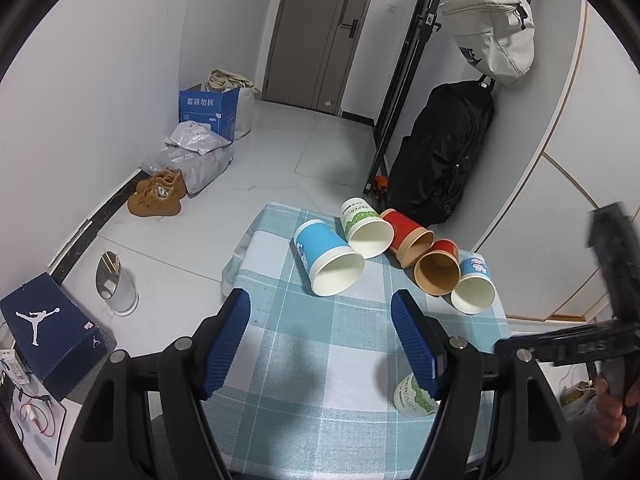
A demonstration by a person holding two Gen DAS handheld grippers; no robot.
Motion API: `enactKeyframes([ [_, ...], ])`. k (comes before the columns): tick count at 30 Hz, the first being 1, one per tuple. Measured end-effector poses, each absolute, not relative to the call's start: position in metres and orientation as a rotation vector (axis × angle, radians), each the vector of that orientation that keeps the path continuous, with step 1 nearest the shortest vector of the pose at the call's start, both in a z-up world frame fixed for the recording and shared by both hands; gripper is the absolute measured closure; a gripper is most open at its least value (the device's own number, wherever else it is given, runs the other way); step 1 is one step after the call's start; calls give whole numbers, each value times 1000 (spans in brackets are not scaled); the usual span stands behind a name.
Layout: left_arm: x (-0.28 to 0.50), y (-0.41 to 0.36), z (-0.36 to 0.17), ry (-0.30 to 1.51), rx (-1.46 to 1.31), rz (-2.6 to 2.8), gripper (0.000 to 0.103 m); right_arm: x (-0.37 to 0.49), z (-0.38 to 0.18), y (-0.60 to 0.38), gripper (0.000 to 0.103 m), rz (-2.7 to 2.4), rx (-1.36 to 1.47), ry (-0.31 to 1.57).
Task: Flip cup upright
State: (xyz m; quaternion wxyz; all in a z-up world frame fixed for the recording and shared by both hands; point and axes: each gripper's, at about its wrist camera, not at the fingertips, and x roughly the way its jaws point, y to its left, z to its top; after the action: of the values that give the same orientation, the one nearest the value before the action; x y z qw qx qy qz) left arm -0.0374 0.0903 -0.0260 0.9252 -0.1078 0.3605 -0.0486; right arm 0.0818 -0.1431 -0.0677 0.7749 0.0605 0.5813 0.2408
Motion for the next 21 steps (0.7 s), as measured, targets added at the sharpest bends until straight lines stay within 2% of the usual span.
enactKeyframes([
  [3, -37, 84, -26, 730, -198, -100, 34, 64, -47, -157, 50, 526, 159, 1090],
  [7, -41, 74, -20, 679, -146, -101, 34, 36, -30, -182, 32, 533, 243, 847],
  [10, -46, 71, -17, 646, -137, -93, 34, 17, -26, -188, 29, 518, 243, 696],
  [13, -48, 69, -17, 632, -135, -85, 34, -3, -25, -193, 16, 498, 252, 552],
  [19, -48, 63, -18, 629, -136, -101, 34, -23, -28, -199, 3, 461, 241, 432],
  [21, -48, 60, -18, 625, -126, -95, 34, -30, -29, -200, 1, 440, 227, 397],
])
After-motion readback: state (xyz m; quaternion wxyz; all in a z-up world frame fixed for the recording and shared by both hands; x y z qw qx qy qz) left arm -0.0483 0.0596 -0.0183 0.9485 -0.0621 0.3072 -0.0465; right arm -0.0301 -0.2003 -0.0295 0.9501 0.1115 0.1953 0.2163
